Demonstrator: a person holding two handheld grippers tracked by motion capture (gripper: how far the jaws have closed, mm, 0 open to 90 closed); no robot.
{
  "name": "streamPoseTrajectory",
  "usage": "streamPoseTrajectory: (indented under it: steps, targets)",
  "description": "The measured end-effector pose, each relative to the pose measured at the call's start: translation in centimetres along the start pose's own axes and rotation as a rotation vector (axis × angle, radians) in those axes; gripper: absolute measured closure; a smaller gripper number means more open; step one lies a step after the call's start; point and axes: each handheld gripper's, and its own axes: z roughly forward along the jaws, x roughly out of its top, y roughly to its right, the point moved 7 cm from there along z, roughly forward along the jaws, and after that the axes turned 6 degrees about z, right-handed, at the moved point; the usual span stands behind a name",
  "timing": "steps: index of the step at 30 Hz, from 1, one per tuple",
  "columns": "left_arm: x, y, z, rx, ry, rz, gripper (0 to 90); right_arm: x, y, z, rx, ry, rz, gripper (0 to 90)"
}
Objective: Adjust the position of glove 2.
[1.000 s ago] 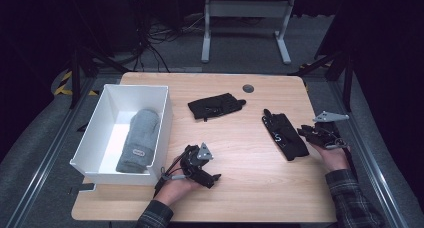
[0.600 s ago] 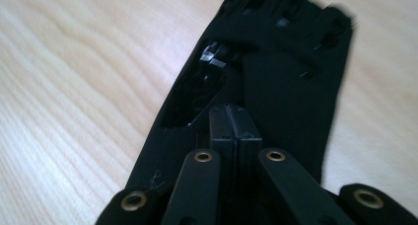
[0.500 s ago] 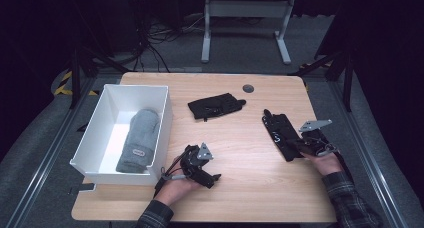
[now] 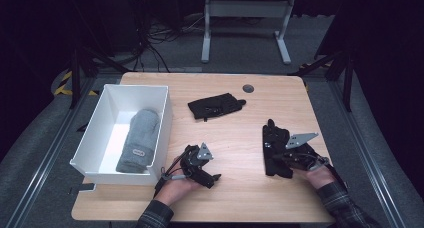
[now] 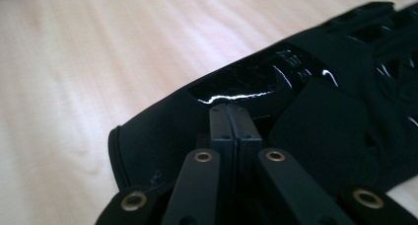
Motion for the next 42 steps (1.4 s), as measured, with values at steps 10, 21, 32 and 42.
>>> streamPoseTrajectory:
  steps: [10,21,32,42]
  targets:
    - [0.0,0.0,0.0,0.0,0.0,0.0,0.6,-1.1,-4.2,-0.4,0.094,-0.023,-0.088,90.0]
    - [0.0,0.0,0.0,-0.001,0.001,0.001,0.3,-1.2,-5.7,-1.6,0.124,0.034,-0.103,80.2]
    - [0.1,0.0,0.1,-0.002,-0.001,0.005,0.1,-1.3,1.3,-2.6,-0.129,0.142,0.103,42.8]
    - [0.5,-0.4,-0.1,0.02,-0.013,-0.027,8.9,-3.9,5.6,-2.1,-0.238,0.134,0.202,27.4]
